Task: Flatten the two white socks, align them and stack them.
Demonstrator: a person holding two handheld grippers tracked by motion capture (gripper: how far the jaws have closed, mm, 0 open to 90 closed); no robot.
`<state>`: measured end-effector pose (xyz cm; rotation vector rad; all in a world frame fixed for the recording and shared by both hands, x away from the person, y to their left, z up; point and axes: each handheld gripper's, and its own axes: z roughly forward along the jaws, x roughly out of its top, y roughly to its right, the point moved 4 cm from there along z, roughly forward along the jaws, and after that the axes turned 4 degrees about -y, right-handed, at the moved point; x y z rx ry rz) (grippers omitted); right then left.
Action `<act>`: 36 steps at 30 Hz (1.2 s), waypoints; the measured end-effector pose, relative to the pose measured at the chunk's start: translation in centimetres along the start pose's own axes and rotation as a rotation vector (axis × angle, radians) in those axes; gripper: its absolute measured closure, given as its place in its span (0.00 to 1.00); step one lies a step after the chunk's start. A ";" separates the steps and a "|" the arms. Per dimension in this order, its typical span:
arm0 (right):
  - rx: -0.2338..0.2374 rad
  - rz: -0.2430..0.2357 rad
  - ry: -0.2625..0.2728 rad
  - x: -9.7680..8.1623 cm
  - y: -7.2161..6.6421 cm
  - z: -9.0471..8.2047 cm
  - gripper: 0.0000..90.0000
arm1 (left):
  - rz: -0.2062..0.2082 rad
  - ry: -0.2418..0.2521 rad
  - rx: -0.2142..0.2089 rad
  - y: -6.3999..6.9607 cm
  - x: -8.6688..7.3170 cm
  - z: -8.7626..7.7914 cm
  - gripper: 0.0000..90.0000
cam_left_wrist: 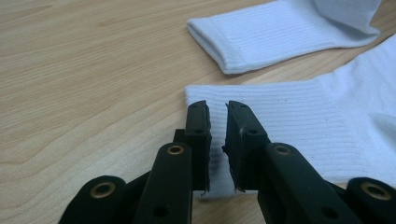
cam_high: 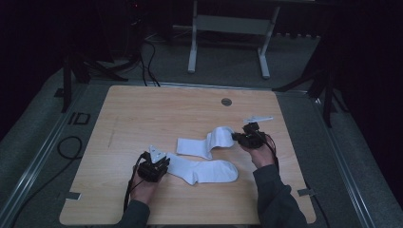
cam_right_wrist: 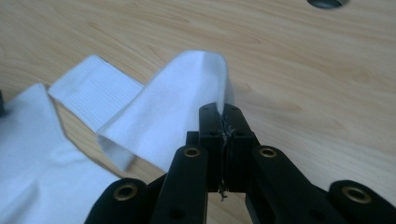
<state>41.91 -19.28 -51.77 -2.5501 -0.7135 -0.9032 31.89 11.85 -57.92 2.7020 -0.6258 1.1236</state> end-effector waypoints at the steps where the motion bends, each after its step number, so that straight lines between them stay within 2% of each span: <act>1: 0.000 0.008 -0.002 -0.3 0.3 -0.1 0.98 | -0.001 0.000 0.000 0.0 0.0 0.0 0.88; 4: 0.000 0.024 -0.013 -1.4 1.0 -0.5 0.98 | -0.001 -0.002 0.001 0.0 0.0 0.0 0.88; 11: -0.020 0.018 -0.052 -3.8 2.4 -1.2 0.98 | -0.001 -0.002 0.000 0.0 0.0 0.0 0.88; 17: -0.064 0.000 -0.089 -4.8 3.5 -1.4 0.98 | 0.000 -0.005 0.000 0.1 0.0 0.1 0.88; 18: -0.083 -0.014 -0.110 -5.1 3.8 -1.2 0.92 | 0.001 -0.005 0.001 0.1 0.0 0.1 0.88; 19: -0.083 -0.014 -0.110 -5.1 3.8 -1.2 0.92 | 0.000 -0.004 0.002 0.1 0.0 0.1 0.88; 20: -0.093 -0.016 -0.112 -5.2 3.9 -1.1 0.87 | -0.002 -0.003 0.002 0.0 0.0 0.1 0.88; 21: -0.115 -0.015 -0.106 -5.1 4.1 -1.2 0.77 | -0.003 -0.001 0.000 0.0 0.0 0.0 0.88; 22: -0.115 -0.015 -0.106 -5.1 4.1 -1.2 0.77 | -0.003 -0.001 0.000 0.0 0.0 0.0 0.88; 23: -0.105 -0.010 -0.080 -4.6 4.1 -1.5 0.68 | -0.004 -0.001 0.001 0.0 0.0 0.0 0.88; 26: -0.087 -0.019 -0.070 -4.1 4.0 -1.8 0.65 | -0.005 -0.001 -0.001 0.0 0.0 0.1 0.87; 27: -0.067 -0.043 -0.065 -3.5 3.5 -1.9 0.64 | -0.004 -0.003 -0.001 0.0 0.0 0.1 0.87; 28: -0.067 -0.043 -0.065 -3.5 3.5 -1.9 0.64 | -0.005 -0.001 -0.002 0.0 0.0 0.1 0.87; 29: -0.062 -0.074 -0.065 -2.9 3.0 -1.8 0.63 | -0.003 -0.002 -0.004 0.0 0.0 0.1 0.87; 30: -0.062 -0.074 -0.065 -2.9 3.0 -1.8 0.63 | -0.003 -0.004 -0.005 0.0 0.0 0.1 0.87; 33: -0.040 -0.126 -0.071 -1.8 1.8 -1.2 0.63 | -0.005 -0.006 -0.005 0.1 -0.1 0.1 0.87; 36: -0.028 -0.150 -0.078 -1.4 1.3 -0.8 0.63 | -0.005 -0.007 -0.005 0.0 -0.1 0.1 0.87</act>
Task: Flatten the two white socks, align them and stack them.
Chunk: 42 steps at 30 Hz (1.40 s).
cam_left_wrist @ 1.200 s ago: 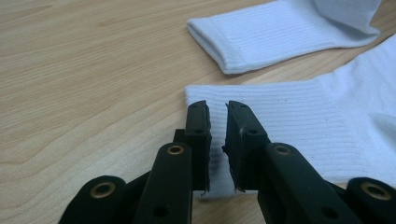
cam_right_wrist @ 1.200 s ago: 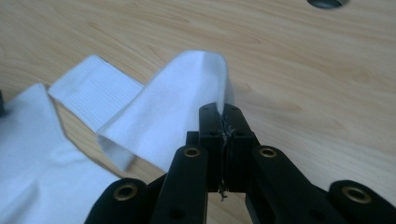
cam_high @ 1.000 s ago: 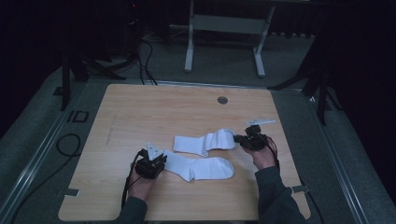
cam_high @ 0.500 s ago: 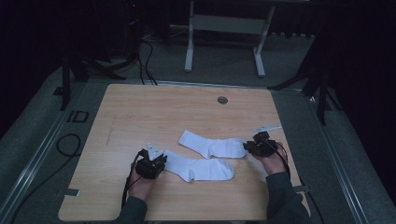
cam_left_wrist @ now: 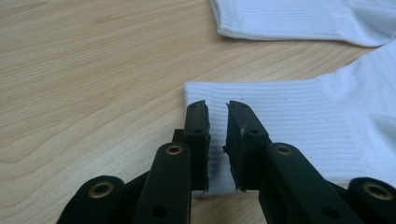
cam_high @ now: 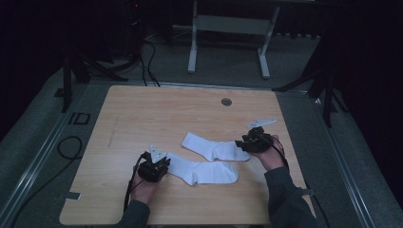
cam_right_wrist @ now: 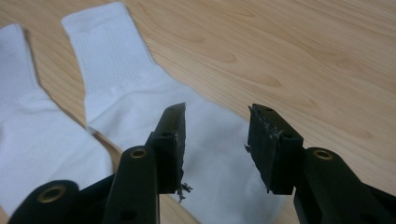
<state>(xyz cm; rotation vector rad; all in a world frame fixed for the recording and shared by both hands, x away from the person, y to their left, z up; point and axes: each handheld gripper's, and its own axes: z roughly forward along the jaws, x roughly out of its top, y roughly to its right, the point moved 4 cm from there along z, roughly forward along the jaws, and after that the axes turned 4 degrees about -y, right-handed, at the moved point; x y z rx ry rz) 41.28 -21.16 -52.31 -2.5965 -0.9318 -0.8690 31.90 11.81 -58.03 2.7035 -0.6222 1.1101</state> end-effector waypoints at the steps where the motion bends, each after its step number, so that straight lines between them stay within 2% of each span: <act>1: 0.006 -0.017 -0.008 0.5 -0.5 0.4 0.63 | -0.002 0.001 0.001 0.0 0.0 0.0 0.86; 8: 0.033 -0.032 -0.017 1.6 -1.6 1.5 0.63 | -0.003 -0.004 0.000 0.0 0.0 0.0 0.85; 16: 0.050 -0.090 -0.006 3.5 -3.6 2.3 0.64 | -0.005 -0.011 -0.001 -0.1 -0.1 0.1 0.84; 20: 0.049 -0.118 -0.018 4.3 -4.5 3.0 0.65 | -0.007 -0.010 -0.003 -0.1 0.0 0.0 0.84; 32: 0.065 -0.181 -0.070 5.6 -6.6 6.9 0.67 | -0.010 -0.007 0.004 -0.3 0.0 -0.1 0.84; 42: 0.086 -0.240 -0.104 6.3 -8.1 9.2 0.66 | -0.010 -0.007 0.002 -0.3 0.0 -0.1 0.84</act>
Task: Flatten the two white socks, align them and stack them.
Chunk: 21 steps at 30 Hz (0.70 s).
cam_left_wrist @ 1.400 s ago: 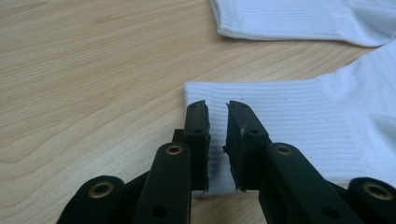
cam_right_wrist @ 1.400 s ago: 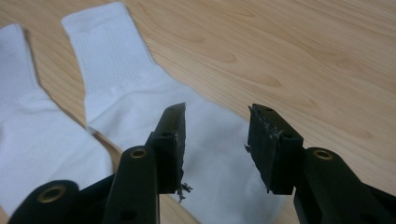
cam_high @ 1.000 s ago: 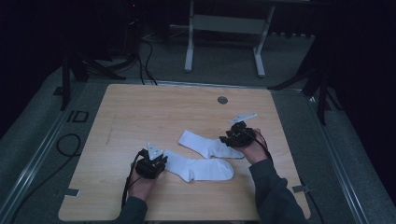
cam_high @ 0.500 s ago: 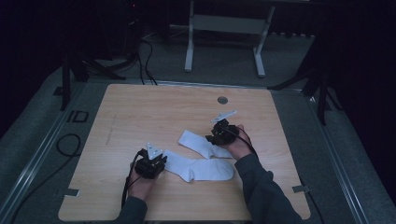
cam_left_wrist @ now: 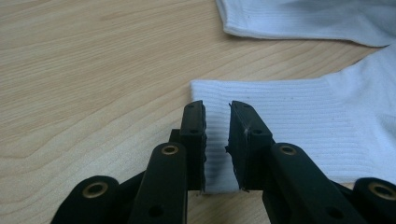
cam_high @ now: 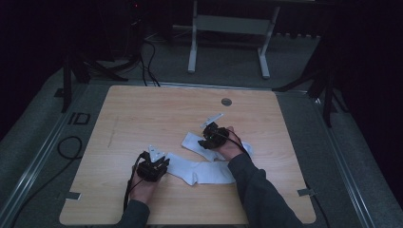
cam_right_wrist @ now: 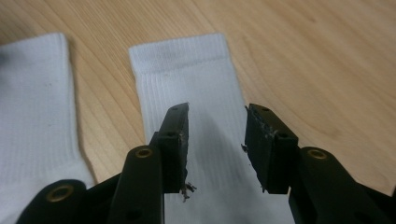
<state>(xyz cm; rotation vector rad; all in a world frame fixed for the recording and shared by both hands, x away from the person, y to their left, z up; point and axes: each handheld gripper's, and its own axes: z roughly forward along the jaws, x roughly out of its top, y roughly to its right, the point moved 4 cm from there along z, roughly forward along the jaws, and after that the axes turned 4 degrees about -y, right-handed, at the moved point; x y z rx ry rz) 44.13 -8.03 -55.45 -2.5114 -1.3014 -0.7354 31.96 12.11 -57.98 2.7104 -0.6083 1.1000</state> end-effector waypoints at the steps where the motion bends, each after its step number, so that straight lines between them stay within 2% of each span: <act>1: 0.001 0.004 -0.009 0.0 -0.1 0.4 0.66 | 0.000 -0.001 0.000 0.0 0.0 0.0 0.84; 5: 0.029 0.004 -0.034 0.0 -0.4 1.9 0.62 | 0.002 -0.001 0.001 0.0 0.0 0.0 0.84; 10: 0.044 0.009 -0.036 0.0 -0.5 2.5 0.62 | 0.003 -0.001 0.000 0.0 0.0 0.0 0.84; 11: 0.037 -0.003 -0.037 0.0 -0.4 2.5 0.68 | 0.002 -0.002 0.000 0.0 0.0 0.1 0.84; 12: 0.037 -0.003 -0.037 0.0 -0.4 2.5 0.68 | 0.002 -0.002 0.000 0.0 0.0 0.1 0.84; 13: 0.035 -0.004 -0.041 0.0 -0.4 2.5 0.77 | 0.003 -0.002 0.000 0.1 0.0 0.1 0.84; 14: 0.035 -0.004 -0.041 0.0 -0.4 2.5 0.77 | 0.004 -0.002 0.000 0.1 0.0 0.1 0.84; 16: 0.030 -0.012 -0.044 0.0 -0.4 2.5 0.89 | 0.003 0.000 0.000 0.1 0.0 0.1 0.84; 21: 0.028 -0.016 -0.037 0.0 -0.3 2.5 0.93 | 0.002 -0.002 -0.001 0.0 0.0 0.0 0.84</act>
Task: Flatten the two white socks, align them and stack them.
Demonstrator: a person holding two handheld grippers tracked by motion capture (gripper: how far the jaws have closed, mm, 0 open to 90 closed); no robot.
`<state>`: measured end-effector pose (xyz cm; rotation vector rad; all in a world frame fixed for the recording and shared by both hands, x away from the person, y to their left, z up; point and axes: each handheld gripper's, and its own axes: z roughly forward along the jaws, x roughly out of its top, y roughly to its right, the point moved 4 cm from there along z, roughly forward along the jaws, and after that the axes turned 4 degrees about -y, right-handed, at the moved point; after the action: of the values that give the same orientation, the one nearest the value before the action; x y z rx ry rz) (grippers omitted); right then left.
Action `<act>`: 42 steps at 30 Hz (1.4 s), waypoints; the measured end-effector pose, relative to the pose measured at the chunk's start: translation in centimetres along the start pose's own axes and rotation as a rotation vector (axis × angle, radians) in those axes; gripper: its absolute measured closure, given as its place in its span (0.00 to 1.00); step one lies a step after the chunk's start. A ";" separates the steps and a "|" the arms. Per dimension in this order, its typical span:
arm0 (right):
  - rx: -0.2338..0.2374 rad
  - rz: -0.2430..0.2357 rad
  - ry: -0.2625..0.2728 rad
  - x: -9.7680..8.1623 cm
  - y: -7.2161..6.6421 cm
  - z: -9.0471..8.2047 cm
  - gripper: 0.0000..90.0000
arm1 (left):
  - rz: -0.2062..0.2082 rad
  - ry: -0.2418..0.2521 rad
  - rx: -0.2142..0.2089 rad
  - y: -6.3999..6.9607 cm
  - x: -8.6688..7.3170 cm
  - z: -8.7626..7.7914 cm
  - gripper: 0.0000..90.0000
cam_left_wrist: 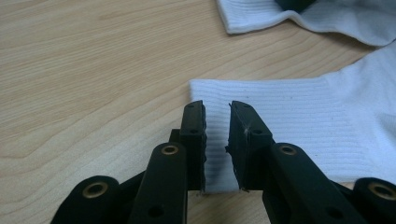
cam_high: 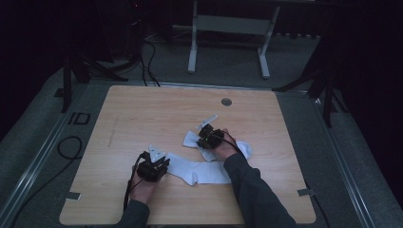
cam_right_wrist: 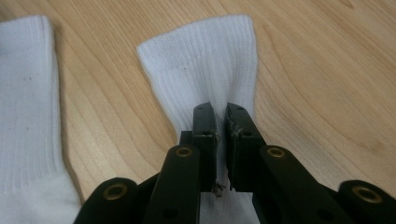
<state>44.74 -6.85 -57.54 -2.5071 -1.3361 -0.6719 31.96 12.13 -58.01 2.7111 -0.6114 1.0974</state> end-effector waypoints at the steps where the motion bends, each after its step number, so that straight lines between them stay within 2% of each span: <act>1: 0.003 0.003 -0.003 -0.1 0.0 -0.1 0.93 | -0.002 0.002 0.000 0.0 0.0 0.0 0.84; 4: 0.007 0.015 0.008 -0.2 0.3 -0.7 0.93 | -0.007 0.003 0.003 -0.1 0.0 0.0 0.84; 5: 0.015 0.026 0.034 -0.2 0.5 -1.6 0.94 | -0.006 0.004 0.003 -0.1 0.0 0.0 0.84; 6: 0.015 0.026 0.034 -0.2 0.5 -1.6 0.94 | -0.006 0.004 0.003 -0.1 0.0 0.0 0.84; 9: 0.021 0.034 0.086 -0.1 0.9 -3.7 0.94 | -0.007 0.002 0.003 -0.1 0.0 0.0 0.84; 10: 0.027 0.037 0.119 0.1 1.0 -5.1 0.94 | -0.005 0.002 0.003 -0.1 0.0 0.0 0.84; 11: 0.027 0.037 0.119 0.1 1.0 -5.1 0.94 | -0.005 0.003 0.002 -0.1 0.0 0.1 0.84; 13: 0.036 0.040 0.157 0.3 1.2 -6.6 0.94 | -0.006 -0.001 0.003 0.0 0.0 0.1 0.84; 14: 0.035 0.034 0.189 0.6 1.1 -8.1 0.94 | -0.005 0.001 0.004 0.0 0.0 0.1 0.84; 15: 0.035 0.034 0.189 0.6 1.1 -8.1 0.94 | -0.005 0.001 0.004 0.0 0.0 0.1 0.84; 20: 0.041 0.017 0.259 1.3 0.5 -11.2 0.94 | -0.003 -0.004 0.004 -0.1 0.0 0.1 0.84; 23: 0.040 -0.015 0.312 1.9 -0.3 -13.5 0.94 | -0.006 -0.003 0.003 -0.1 0.0 0.1 0.84; 24: 0.040 -0.015 0.312 1.9 -0.3 -13.5 0.94 | -0.004 -0.003 0.005 -0.1 0.0 0.1 0.84; 29: 0.018 -0.060 0.365 2.4 -1.4 -16.0 0.93 | -0.007 -0.013 0.003 0.0 -0.1 0.3 0.84; 33: 0.024 -0.088 0.393 2.4 -2.3 -17.3 0.93 | -0.003 -0.019 0.004 -0.1 -0.2 0.4 0.84; 34: 0.035 -0.101 0.403 2.3 -2.9 -17.8 0.93 | -0.002 -0.020 0.004 -0.1 -0.2 0.4 0.84; 37: 0.031 -0.118 0.403 2.0 -3.4 -18.1 0.93 | -0.001 -0.027 0.005 -0.1 -0.2 0.5 0.84; 42: 0.052 -0.123 0.409 0.7 -4.3 -18.8 0.93 | -0.002 -0.030 0.004 -0.1 -0.2 0.5 0.84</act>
<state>36.04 -11.43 -40.90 -2.1062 -1.3353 -1.0897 32.17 12.15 -58.54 2.7354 -0.6113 1.0603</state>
